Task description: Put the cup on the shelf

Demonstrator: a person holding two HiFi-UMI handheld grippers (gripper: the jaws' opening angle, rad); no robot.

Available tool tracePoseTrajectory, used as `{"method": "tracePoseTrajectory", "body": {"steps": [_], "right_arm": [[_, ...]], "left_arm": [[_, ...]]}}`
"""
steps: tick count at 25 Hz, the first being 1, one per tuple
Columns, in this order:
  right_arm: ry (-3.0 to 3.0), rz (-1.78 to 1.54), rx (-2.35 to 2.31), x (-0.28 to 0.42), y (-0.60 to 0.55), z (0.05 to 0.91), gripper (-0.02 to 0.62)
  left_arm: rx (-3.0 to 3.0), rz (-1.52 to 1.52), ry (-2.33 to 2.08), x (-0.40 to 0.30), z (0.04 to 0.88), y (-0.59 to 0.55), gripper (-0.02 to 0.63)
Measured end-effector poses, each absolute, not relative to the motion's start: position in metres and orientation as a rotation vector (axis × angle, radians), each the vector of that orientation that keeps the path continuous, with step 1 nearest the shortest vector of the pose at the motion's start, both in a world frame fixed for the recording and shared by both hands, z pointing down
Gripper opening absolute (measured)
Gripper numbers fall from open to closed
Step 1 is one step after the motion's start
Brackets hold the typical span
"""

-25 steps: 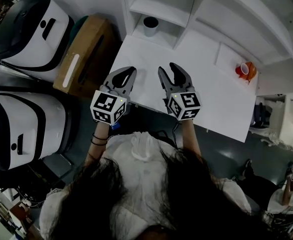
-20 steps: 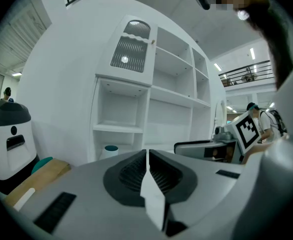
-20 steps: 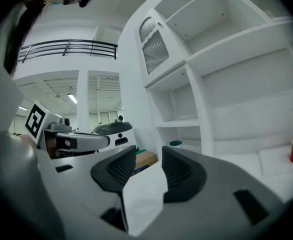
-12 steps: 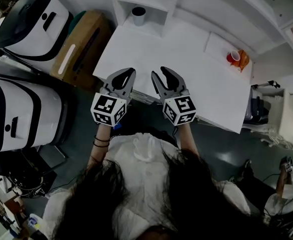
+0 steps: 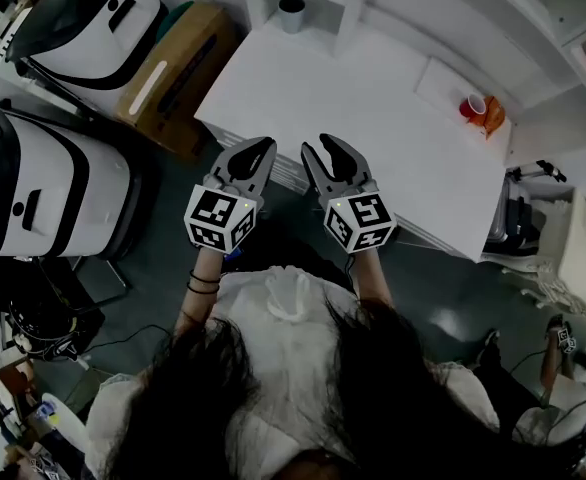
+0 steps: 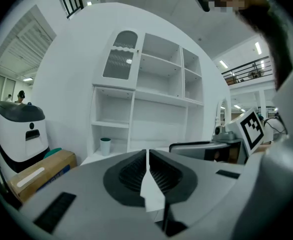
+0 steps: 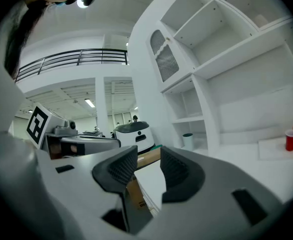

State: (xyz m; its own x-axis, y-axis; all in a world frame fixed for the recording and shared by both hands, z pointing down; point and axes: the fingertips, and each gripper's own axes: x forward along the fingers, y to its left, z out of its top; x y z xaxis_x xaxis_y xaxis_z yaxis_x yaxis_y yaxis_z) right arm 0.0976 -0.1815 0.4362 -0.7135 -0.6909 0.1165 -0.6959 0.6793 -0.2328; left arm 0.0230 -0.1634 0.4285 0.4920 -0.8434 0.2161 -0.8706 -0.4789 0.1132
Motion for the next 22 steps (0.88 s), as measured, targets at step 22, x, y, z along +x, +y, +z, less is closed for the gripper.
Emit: {"method": "tracePoseTrajectory", "body": {"steps": [22], "right_arm": [[-2.8, 0.445, 1.343, 0.031, -0.078, 0.44, 0.137]], "left_arm": [[2.631, 0.248, -1.309, -0.033, 0.436, -0.064, 0.023]]}}
